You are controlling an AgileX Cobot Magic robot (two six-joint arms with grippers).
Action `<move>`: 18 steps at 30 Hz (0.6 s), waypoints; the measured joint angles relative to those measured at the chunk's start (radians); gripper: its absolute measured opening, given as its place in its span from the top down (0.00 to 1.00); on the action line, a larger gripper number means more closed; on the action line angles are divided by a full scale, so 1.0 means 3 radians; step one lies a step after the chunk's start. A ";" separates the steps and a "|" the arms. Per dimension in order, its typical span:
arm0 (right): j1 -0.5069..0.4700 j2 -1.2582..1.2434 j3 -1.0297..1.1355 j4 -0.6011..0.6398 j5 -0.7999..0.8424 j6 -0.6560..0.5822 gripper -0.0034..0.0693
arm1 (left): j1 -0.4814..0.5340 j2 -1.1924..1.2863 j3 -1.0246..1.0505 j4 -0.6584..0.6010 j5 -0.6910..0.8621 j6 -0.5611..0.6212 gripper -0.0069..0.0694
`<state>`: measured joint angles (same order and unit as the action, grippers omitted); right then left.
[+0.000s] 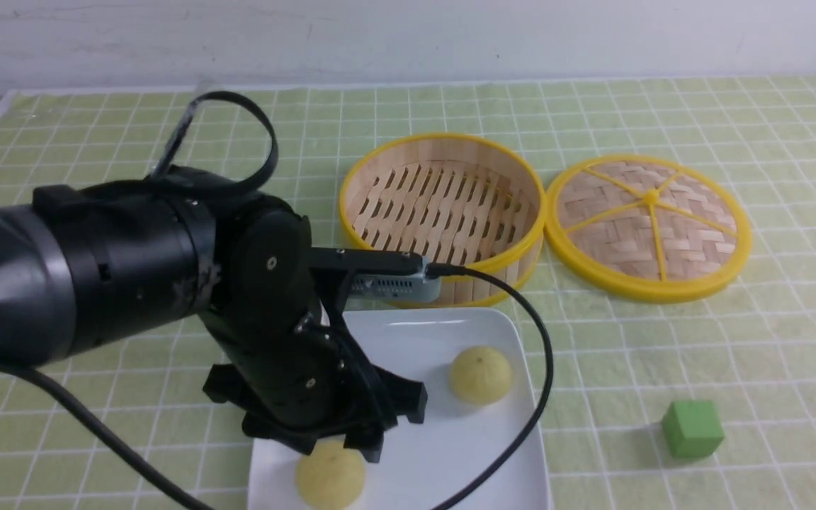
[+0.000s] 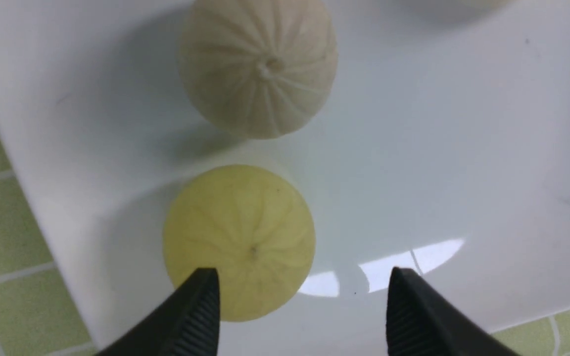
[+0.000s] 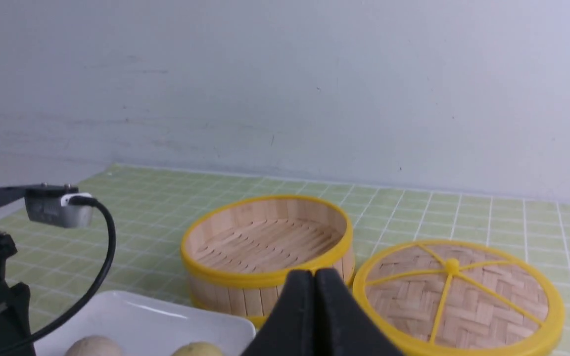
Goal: Put the steamed buns into the plate on the green tablecloth.
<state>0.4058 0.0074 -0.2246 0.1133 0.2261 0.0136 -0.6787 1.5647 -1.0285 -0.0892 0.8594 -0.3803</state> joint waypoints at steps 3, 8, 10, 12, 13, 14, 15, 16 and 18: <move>0.0000 0.0000 0.0000 -0.0002 -0.0018 0.0005 0.97 | 0.0000 0.0000 0.0000 0.0000 0.0008 0.0000 0.39; 0.0000 0.0000 0.0000 -0.0002 -0.0018 0.0008 0.97 | 0.0000 0.0000 0.0000 0.0000 0.0018 0.0000 0.55; 0.0000 0.0000 0.0000 -0.0002 -0.0018 0.0008 0.97 | 0.0000 0.0000 0.0000 0.0000 0.0018 0.0000 0.62; 0.0000 0.0000 0.0000 -0.0002 -0.0018 0.0008 0.97 | 0.0000 0.0000 0.0000 0.0012 0.0018 0.0000 0.68; 0.0000 0.0000 0.0000 -0.0002 -0.0018 0.0008 0.97 | 0.0000 0.0000 0.0000 0.0020 0.0018 0.0000 0.71; 0.0000 0.0000 0.0000 -0.0002 -0.0018 0.0008 0.97 | 0.0000 0.0000 0.0000 0.0029 0.0018 0.0000 0.73; 0.0000 0.0000 0.0000 -0.0002 -0.0015 0.0008 0.96 | 0.0000 0.0000 0.0000 0.0044 0.0019 0.0000 0.75; 0.0000 0.0000 0.0000 -0.0002 -0.0015 0.0008 0.96 | 0.0000 0.0000 0.0000 0.0062 0.0019 0.0000 0.77; 0.0000 0.0000 0.0001 -0.0002 -0.0015 0.0008 0.96 | 0.0000 0.0000 0.0000 0.0094 0.0019 0.0000 0.79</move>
<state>0.4058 0.0074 -0.2243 0.1126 0.2215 0.0160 -0.6787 1.5647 -1.0285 -0.0611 0.8649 -0.3803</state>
